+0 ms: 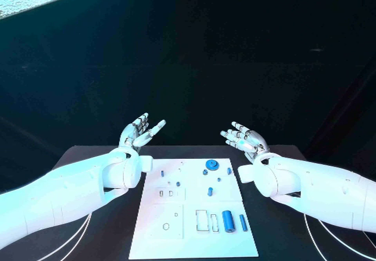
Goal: Assemble the parts on the task board
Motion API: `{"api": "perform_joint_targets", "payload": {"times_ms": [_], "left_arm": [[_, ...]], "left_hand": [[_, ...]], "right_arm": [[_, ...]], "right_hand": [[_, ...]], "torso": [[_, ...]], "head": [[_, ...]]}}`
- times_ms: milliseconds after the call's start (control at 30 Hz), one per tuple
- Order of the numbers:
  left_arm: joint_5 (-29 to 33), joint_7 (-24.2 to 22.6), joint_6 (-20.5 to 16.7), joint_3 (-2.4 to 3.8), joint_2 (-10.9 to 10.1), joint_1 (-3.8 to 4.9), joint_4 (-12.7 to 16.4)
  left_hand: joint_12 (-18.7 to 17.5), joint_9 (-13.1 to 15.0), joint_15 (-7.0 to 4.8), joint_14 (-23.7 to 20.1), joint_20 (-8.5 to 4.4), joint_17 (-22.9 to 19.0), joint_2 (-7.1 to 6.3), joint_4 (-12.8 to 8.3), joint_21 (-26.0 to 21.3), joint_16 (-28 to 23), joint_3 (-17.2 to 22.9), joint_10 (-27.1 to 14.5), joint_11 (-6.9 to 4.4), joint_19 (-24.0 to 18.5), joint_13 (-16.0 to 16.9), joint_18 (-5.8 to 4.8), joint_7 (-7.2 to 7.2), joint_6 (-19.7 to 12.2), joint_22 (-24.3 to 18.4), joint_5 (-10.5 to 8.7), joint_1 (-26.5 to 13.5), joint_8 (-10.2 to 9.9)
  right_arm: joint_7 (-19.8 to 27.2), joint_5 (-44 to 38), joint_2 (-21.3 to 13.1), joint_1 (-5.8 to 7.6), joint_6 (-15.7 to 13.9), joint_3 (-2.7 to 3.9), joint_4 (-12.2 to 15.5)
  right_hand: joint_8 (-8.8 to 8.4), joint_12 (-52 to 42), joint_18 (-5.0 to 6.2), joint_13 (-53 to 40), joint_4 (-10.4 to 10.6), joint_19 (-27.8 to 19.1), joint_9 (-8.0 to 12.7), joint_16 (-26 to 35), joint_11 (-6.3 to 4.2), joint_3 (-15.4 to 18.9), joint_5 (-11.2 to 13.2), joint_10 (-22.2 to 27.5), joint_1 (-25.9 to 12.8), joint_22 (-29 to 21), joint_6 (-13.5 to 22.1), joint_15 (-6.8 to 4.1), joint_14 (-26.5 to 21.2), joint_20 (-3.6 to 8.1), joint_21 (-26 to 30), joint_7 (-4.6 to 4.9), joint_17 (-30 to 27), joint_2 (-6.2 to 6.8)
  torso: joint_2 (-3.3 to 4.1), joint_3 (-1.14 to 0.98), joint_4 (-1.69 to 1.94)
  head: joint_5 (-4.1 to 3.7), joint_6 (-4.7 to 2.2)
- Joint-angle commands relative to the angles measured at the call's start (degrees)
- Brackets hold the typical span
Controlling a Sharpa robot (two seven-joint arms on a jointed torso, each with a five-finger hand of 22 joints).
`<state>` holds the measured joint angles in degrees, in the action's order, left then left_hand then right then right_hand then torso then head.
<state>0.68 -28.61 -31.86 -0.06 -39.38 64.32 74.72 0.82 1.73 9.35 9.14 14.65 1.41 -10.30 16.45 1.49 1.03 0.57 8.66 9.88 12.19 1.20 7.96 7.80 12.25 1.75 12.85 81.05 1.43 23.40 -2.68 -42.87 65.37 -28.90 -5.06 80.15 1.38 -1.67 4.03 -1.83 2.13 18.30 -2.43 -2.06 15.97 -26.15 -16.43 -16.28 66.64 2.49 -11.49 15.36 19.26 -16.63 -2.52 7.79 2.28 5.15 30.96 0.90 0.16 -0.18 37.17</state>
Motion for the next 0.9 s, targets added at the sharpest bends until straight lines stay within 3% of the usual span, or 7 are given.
{"api": "perform_joint_targets", "payload": {"times_ms": [33, 200, 233, 333, 433, 500, 900], "left_arm": [[0.3, -0.4, 5.4, 0.04, 0.3, 0.20, -0.4], [0.3, -0.4, 5.4, 0.04, 0.3, 0.20, -0.4], [1.1, -1.1, 6.5, 0.10, -3.9, 0.26, 3.5], [0.9, -1.2, 6.7, 0.10, -5.0, 0.31, 4.5], [0.7, -1.6, 6.5, 0.14, -6.1, 0.38, 5.8], [0.6, -1.8, 6.1, 0.31, -6.9, 0.41, 6.9], [-1.6, -1.2, 6.2, 1.02, -10.3, 0.64, 12.4]], "left_hand": [[0.4, 0.1, 0.78, 0.1, 0.99, 0.1, -0.56, 0.7, 0.3, 0.3, -0.1, 0.1, 0.66, -0.3, 0.1, 1.49, 5.00, 0.7, 0.0, 0.71, 2.6, 0.3], [1.1, 0.8, 1.79, 5.5, 1.84, 1.1, 2.42, 0.6, 1.5, 1.6, 2.2, 4.7, 2.11, 2.9, 0.6, 1.66, 6.31, 4.7, 0.7, 0.19, 3.3, 1.3], [1.2, 1.0, 2.12, 7.3, 1.92, 1.3, 3.13, 0.5, 2.0, 1.9, 2.8, 6.4, 2.56, 4.0, 0.7, 1.42, 6.72, 6.0, 0.9, 0.08, 3.3, 1.6], [1.6, 1.7, 2.81, 11.4, 2.00, 1.9, 4.14, 0.4, 3.4, 2.6, 3.7, 10.7, 3.30, 7.9, 1.0, 0.81, 7.34, 9.7, 1.5, -0.08, 3.5, 2.6], [2.1, 2.5, 3.26, 18.8, 2.01, 3.0, 5.04, 0.3, 6.5, 4.2, 4.5, 17.5, 3.94, 16.8, 1.4, 0.34, 7.76, 14.3, 2.8, -0.25, 3.7, 3.8], [3.8, 3.4, 3.23, 29.6, 1.95, 4.8, 5.51, 0.1, 10.2, 6.9, 5.0, 28.8, 4.38, 26.0, 2.2, 0.54, 7.76, 19.5, 4.1, -0.34, 4.2, 5.3], [6.3, 6.5, -0.64, 44.7, -0.01, 11.2, 5.31, 0.0, 17.6, 12.9, 6.8, 45.0, 1.35, 38.6, 2.9, 2.61, 6.10, 34.1, 6.0, -0.46, 5.3, 10.8]], "right_arm": [[-3.1, -3.5, 0.3, 0.51, 10.1, -0.36, -1.0], [-3.8, -4.0, 0.4, 0.98, 12.2, -0.80, -1.9], [-1.6, -21.2, -0.9, 2.22, 7.1, -0.77, -4.1], [-1.4, -25.3, -0.9, 2.68, 6.1, -0.73, -4.8], [-1.6, -30.0, -1.1, 3.30, 5.4, -0.67, -5.2], [-2.1, -32.7, -1.2, 3.76, 5.3, -0.64, -5.1], [-8.3, -51.3, -0.9, 6.52, 10.5, -0.60, -5.8]], "right_hand": [[0.51, -0.4, 1.27, -0.2, -0.4, 2.2, -0.3, -0.5, 0.05, -0.6, 0.0, -1.8, 1.7, 0.4, -1.5, -0.18, 2.3, -0.07, -0.9, 9.58, 0.4, 0.07], [2.22, -1.3, 2.20, -0.8, -3.1, 6.3, -1.6, -2.1, -0.45, -1.6, 1.8, -9.1, 5.5, 1.2, -8.3, -1.11, 10.0, 0.02, -2.6, 9.49, 1.5, 0.57], [2.73, -1.5, 2.45, -0.9, -3.5, 7.2, -2.0, -2.7, -0.71, -1.7, 2.1, -11.3, 6.0, 1.3, -10.2, -1.40, 12.6, 0.01, -3.0, 9.41, 1.8, 0.70], [4.94, -3.1, 3.50, -1.6, -5.1, 10.8, -3.5, -4.7, -1.53, -2.2, 2.7, -21.6, 8.0, 1.8, -17.7, -2.44, 21.6, 0.04, -4.3, 9.09, 3.1, 1.24], [7.14, -4.1, 4.69, -1.9, -6.4, 15.4, -5.0, -6.3, -2.49, -2.8, 2.9, -32.4, 9.1, 2.2, -25.6, -3.65, 29.3, 0.05, -5.7, 8.49, 4.0, 1.71], [7.52, -3.9, 4.99, -1.9, -6.7, 16.7, -5.2, -6.4, -2.74, -3.0, 3.1, -33.5, 9.2, 2.3, -27.3, -3.94, 30.3, 0.04, -6.0, 8.29, 4.0, 1.86], [9.98, -2.5, 6.56, -1.8, -7.0, 30.1, -6.6, -8.6, -5.23, -4.3, 2.9, -43.0, 8.9, 3.5, -38.9, -7.10, 40.1, 1.74, -11.2, 6.33, 4.8, 3.87]], "torso": [[0.00, 0.02, 0.00], [0.00, 0.02, 0.00], [0.88, 0.28, 0.36], [1.33, 0.22, 0.49], [1.84, 0.18, 0.64], [2.27, 0.11, 0.68], [5.12, -0.22, 0.70]], "head": [[0.00, 0.01], [0.00, 0.01], [0.06, 1.30], [-0.05, 1.30], [-0.17, 1.41], [-0.26, 1.36], [-0.77, 0.70]]}}
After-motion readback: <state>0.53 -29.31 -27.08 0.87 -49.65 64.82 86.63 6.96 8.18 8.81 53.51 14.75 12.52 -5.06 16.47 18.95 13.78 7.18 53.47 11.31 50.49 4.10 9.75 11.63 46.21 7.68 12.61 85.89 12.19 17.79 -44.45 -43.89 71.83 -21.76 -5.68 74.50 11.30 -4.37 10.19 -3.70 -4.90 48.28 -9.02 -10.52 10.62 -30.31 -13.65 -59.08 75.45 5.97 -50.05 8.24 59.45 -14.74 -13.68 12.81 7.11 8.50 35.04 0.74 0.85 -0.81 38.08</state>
